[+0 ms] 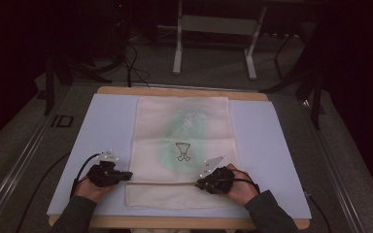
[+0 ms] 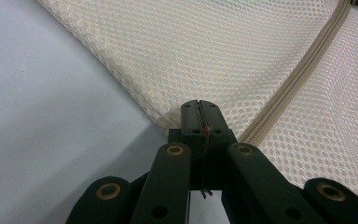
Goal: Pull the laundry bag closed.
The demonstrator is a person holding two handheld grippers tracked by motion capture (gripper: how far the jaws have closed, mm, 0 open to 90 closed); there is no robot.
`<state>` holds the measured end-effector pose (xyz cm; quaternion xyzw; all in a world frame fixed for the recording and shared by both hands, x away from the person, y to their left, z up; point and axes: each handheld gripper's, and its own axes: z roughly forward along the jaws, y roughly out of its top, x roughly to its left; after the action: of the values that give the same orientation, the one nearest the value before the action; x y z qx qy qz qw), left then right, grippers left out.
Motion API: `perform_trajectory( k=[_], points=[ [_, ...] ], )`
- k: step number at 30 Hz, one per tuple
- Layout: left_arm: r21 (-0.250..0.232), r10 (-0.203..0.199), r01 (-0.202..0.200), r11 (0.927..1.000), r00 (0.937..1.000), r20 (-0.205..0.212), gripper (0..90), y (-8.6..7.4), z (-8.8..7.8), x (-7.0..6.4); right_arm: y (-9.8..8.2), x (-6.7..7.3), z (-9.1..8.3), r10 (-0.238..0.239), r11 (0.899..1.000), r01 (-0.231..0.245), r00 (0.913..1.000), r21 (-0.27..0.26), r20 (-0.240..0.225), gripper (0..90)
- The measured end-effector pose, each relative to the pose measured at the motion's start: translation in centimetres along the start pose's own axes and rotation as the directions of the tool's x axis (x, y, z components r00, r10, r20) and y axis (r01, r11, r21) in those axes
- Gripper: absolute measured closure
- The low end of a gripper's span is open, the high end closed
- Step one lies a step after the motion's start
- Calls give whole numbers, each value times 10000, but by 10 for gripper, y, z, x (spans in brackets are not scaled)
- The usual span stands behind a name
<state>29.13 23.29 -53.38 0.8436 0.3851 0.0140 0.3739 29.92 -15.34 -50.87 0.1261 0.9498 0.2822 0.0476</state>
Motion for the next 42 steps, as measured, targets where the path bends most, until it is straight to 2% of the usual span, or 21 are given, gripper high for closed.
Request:
perform_trajectory(
  k=[42],
  points=[
    [8,-17,17,10000,10000,3,900,0,0,0,-32,-9,-21,515,9986,-517,9983,55,288,823]
  ],
)
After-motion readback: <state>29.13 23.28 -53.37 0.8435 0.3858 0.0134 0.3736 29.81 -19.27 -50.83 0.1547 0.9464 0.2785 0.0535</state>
